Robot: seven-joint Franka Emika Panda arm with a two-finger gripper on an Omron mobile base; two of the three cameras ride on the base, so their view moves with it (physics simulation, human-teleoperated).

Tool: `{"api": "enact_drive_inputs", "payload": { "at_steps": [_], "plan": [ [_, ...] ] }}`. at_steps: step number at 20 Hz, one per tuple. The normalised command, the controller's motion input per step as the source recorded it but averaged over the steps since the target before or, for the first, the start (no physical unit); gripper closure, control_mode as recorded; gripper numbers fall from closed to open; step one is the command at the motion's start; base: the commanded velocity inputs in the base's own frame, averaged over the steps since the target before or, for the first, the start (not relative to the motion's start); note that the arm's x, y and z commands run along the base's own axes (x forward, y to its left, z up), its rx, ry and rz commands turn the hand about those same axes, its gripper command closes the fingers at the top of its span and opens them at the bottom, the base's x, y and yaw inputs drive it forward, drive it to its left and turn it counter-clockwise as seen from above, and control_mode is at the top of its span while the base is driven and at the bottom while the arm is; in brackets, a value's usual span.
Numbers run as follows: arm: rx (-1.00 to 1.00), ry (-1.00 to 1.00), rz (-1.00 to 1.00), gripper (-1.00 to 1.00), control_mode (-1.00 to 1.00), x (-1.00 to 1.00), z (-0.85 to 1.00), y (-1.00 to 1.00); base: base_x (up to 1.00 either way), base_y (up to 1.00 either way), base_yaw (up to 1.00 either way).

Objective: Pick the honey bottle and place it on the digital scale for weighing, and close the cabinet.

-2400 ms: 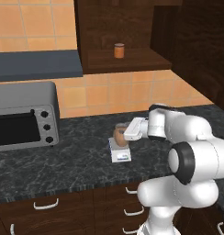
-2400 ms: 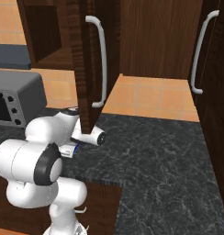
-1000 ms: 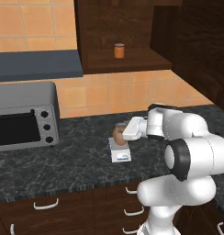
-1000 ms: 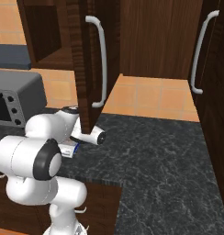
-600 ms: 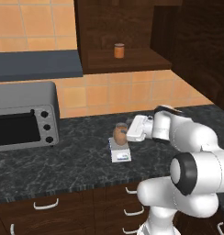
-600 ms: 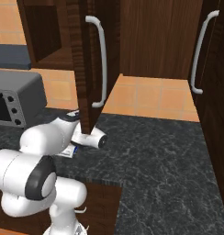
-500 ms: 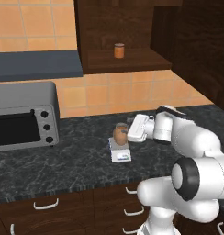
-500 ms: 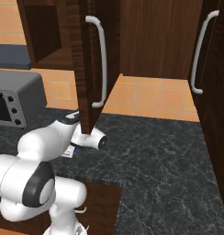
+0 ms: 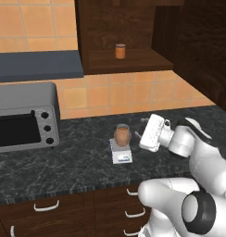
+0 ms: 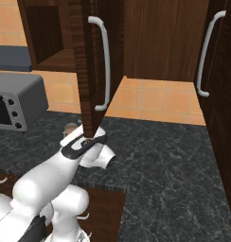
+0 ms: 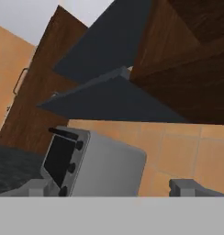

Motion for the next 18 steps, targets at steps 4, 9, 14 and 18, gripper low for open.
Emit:
{"api": "enact_drive_inputs", "payload": {
  "at_steps": [4, 9, 14, 18],
  "plan": [
    [0.08, -0.37, 0.0, -1.0, -1.0, -0.89, 0.24, -0.53, 0.0, 0.0, 0.0],
    [0.06, -0.2, 0.0, -1.0, -1.0, -0.68, 0.06, -0.47, 0.0, 0.0, 0.0],
    [0.09, -0.03, 0.0, -1.0, -1.0, -0.4, 0.09, -0.71, 0.0, 0.0, 0.0],
    [0.07, 0.01, 0.0, -1.0, -1.0, -0.31, 0.15, -0.86, 0.0, 0.0, 0.0]
  ]
}}
